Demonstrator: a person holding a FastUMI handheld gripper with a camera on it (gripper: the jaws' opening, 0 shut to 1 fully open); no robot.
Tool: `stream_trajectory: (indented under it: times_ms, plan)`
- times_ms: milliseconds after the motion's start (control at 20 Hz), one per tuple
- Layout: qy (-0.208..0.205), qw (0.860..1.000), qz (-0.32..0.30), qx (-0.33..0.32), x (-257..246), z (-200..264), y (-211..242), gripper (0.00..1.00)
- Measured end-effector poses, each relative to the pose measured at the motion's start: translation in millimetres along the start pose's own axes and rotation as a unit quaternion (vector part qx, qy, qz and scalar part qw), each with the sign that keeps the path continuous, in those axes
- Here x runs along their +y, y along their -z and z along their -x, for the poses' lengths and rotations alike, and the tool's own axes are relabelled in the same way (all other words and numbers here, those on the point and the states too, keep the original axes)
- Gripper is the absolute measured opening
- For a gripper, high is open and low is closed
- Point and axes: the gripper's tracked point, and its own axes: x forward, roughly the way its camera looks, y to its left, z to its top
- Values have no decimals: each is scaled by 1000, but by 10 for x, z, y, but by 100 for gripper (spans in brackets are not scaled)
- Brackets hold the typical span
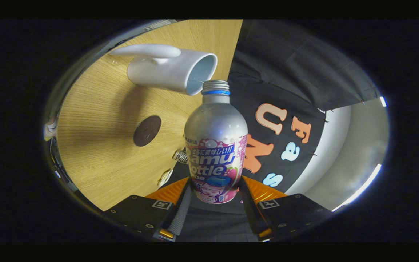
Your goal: Take the bottle from table, then pour the juice into the cup, finally place the bottle on the coaster
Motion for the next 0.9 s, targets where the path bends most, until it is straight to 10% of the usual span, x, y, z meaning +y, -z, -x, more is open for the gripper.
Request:
stream_trajectory:
  times_ms: [900]
  plan:
    - [-1,999,32,-3,-96,-70,-37,71]
